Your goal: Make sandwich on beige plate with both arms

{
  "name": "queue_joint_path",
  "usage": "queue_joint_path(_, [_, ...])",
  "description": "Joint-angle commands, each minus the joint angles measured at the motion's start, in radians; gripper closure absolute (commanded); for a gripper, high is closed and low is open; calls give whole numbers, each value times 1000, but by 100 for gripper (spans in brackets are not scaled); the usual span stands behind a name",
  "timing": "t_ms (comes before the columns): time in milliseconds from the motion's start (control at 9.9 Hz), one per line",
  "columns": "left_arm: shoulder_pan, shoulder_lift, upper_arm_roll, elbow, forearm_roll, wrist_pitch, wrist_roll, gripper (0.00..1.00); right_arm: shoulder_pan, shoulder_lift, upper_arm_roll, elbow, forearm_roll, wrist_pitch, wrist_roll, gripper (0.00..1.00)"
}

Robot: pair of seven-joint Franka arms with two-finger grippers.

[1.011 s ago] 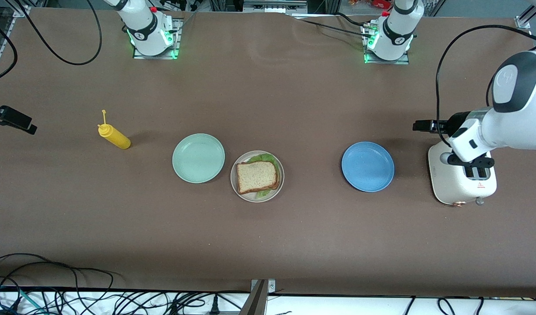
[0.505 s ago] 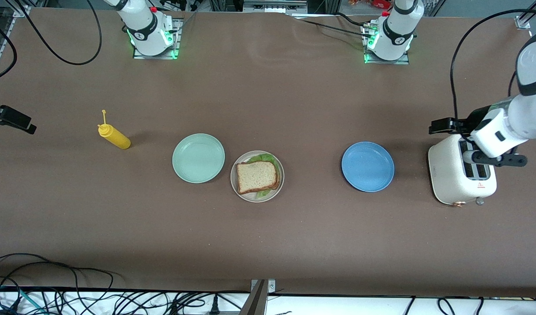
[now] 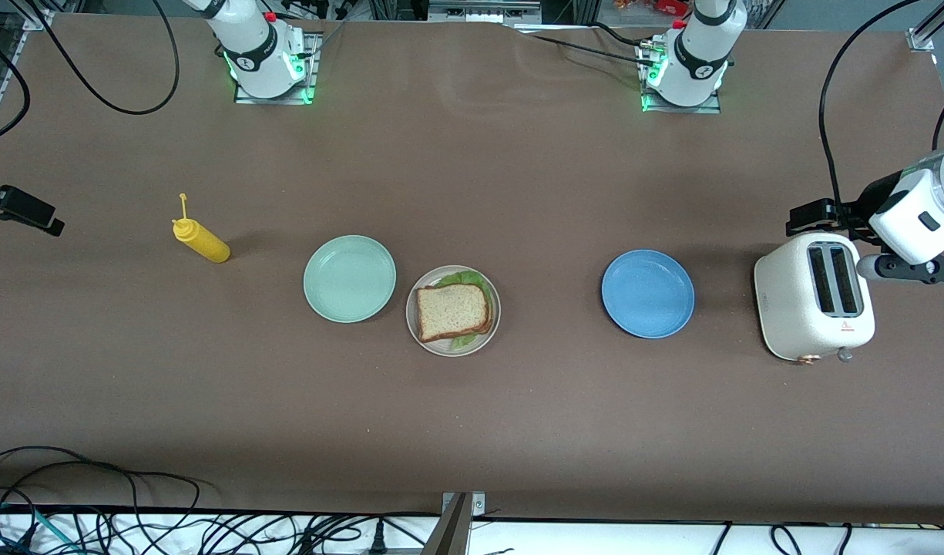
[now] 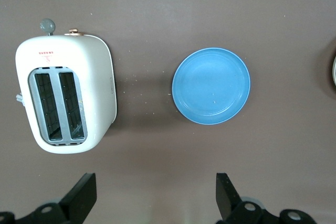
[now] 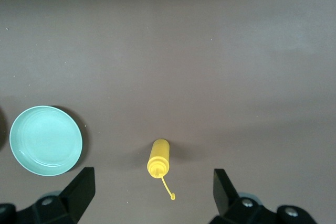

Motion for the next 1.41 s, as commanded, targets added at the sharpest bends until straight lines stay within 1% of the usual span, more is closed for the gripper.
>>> queue_joint_path(0, [3, -1, -4, 14, 26, -11, -7, 0, -7, -6, 1, 12, 15, -20, 1, 0])
queue_joint_path(707, [2, -7, -7, 0, 27, -10, -7, 0, -7, -6, -1, 13, 15, -20, 1, 0])
queue_joint_path(808, [2, -9, -7, 0, 27, -10, -7, 0, -8, -28, 2, 7, 14, -20, -3, 0])
queue_joint_path(1314, [2, -9, -7, -1, 27, -10, -7, 0, -8, -25, 2, 13, 14, -19, 6, 0])
